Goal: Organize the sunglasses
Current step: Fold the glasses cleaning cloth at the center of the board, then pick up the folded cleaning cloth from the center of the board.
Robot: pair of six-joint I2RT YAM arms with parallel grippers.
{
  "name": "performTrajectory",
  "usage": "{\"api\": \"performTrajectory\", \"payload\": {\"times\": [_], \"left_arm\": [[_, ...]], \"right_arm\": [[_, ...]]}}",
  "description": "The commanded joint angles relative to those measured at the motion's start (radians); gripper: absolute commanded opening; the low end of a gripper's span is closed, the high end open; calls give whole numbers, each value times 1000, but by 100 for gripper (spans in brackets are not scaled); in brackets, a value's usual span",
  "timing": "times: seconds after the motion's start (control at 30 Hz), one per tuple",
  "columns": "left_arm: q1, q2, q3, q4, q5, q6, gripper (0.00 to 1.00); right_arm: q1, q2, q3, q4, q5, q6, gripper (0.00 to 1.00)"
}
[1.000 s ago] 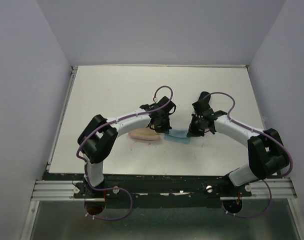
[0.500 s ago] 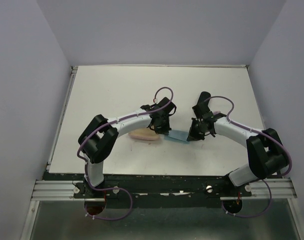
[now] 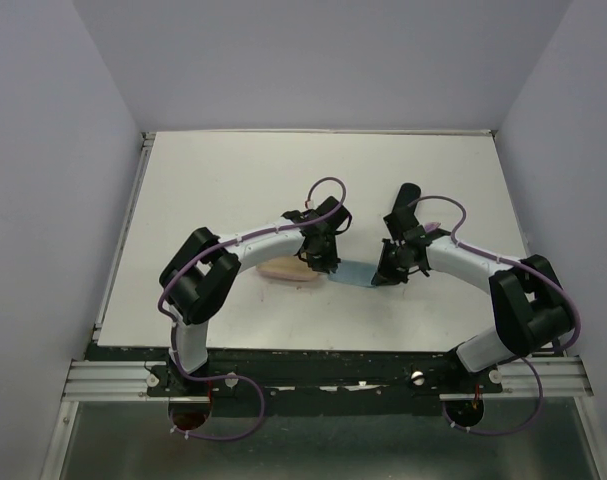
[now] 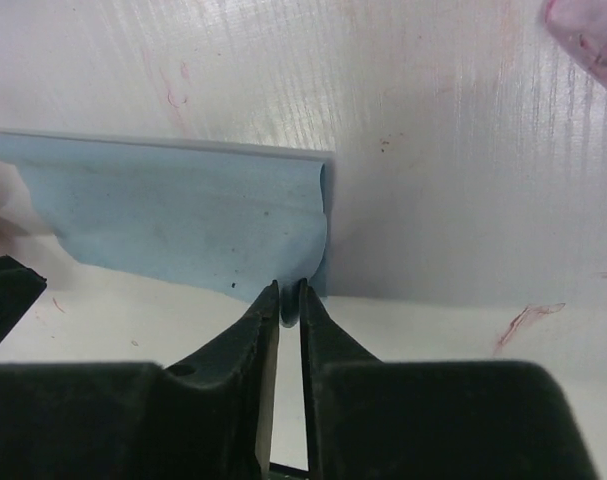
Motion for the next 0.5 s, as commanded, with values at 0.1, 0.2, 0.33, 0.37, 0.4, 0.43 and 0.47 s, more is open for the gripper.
{"api": "performTrajectory", "payload": {"times": [0.1, 0.2, 0.33, 0.37, 0.4, 0.43, 0.47], "left_arm": [[-17, -29, 4, -22, -2, 15, 39], [-22, -29, 16, -25, -9, 24, 48], [-23, -11, 47, -49, -38, 35, 52], [-23, -6, 50, -49, -45, 40, 52], [-20, 0, 58, -55, -49, 44, 52], [-17, 6, 65, -55, -52, 50, 52], [-17, 11, 67, -48, -52, 58, 52]], "right_arm": [[-2, -38, -11, -29, 1, -7, 29], [-2, -69, -2, -53, 36, -12, 35], [-2, -98, -5, -62, 85, -12, 41], [-2, -97, -7, -56, 90, -13, 42], [-2, -98, -10, -46, 88, -9, 42], [-3, -95, -13, -27, 87, -4, 42], [-2, -94, -19, -11, 81, -2, 42]]}}
